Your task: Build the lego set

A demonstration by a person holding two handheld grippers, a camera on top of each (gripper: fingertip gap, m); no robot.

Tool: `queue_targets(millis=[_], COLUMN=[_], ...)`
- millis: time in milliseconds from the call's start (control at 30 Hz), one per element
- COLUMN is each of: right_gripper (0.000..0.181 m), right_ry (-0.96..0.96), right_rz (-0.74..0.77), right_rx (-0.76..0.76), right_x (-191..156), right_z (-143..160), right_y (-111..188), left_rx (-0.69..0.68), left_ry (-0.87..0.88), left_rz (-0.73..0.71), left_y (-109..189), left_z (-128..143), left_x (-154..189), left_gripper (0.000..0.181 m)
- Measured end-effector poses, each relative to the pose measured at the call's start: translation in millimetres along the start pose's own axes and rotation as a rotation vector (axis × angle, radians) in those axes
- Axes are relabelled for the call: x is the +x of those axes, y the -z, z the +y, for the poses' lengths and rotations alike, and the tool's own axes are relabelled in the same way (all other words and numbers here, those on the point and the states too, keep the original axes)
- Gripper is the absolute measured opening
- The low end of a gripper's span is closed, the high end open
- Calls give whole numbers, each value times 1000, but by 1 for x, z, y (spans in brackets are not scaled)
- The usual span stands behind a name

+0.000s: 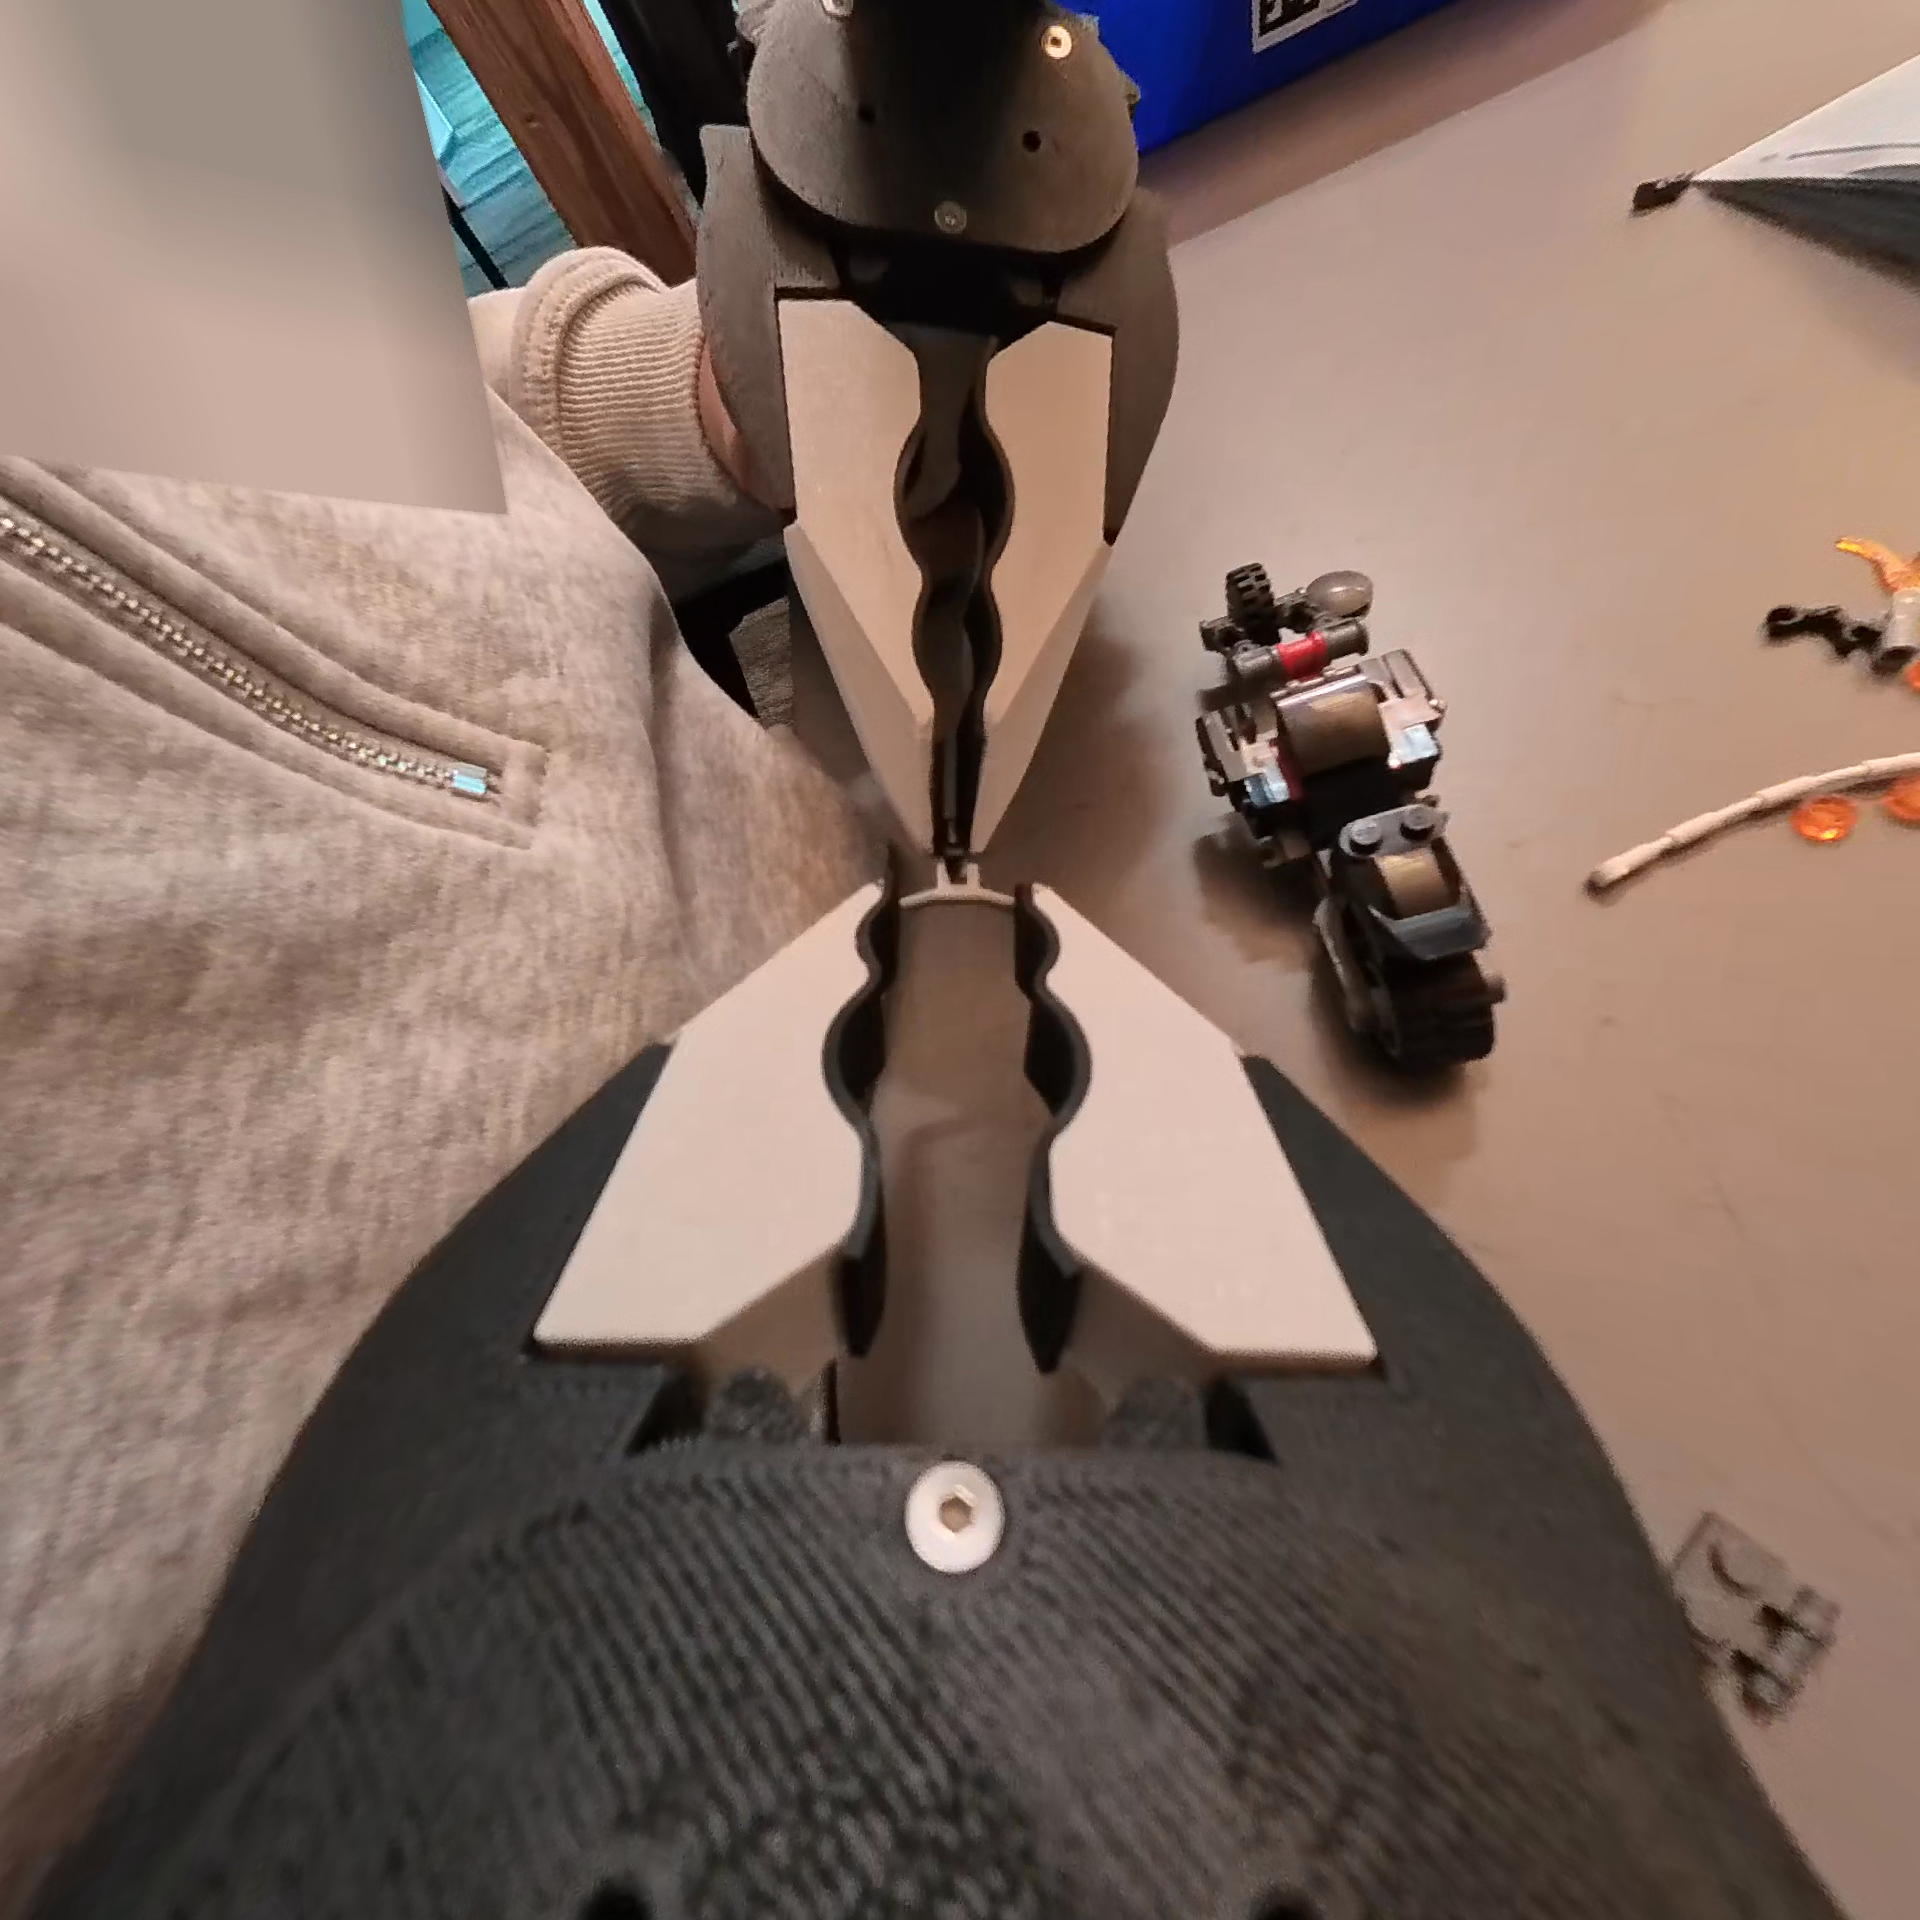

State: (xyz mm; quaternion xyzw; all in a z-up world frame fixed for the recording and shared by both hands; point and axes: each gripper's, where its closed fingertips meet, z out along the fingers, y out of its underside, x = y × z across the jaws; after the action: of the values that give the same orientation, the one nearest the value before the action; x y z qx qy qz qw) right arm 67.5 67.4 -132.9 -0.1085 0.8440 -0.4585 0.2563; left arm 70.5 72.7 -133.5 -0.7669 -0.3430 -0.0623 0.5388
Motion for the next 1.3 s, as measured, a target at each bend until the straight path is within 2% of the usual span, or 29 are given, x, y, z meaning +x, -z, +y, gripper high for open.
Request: queue_targets(millis=[367,400,500,700,767,867,1000,1167,1300], right_gripper=[19,0,0,0,0,0,2,8,16], right_ry=[-8,-1,9,-4,-4,2,5,38,76], right_rz=[-3,-11,-7,23,40,54,55,72,70], right_rx=[23,25,58,22,19,24,13,24,39], right_x=[1,0,0,6,8,10,10,8,5], right_z=[-3,-3,-8,0,1,0,0,-7,-20], right_y=[7,7,10,11,11,10,6,0,-13], left_rx=[5,3,-5,-6,44,227,522,608,578], left_ry=[10,12,12,13,18,51,33,-58,-43], left_rz=[3,5,10,-23,-38,-49,-160,-519,-796], left_y=[0,0,-2,2,11,42,122,211,250], left_z=[0,0,1,2,-3,-23,-58,-62,-45], left_x=[-1,-1,0,-5,-7,-14,-18,-11,-18], left_gripper=[1,1,1,1,1,1,1,1,1])
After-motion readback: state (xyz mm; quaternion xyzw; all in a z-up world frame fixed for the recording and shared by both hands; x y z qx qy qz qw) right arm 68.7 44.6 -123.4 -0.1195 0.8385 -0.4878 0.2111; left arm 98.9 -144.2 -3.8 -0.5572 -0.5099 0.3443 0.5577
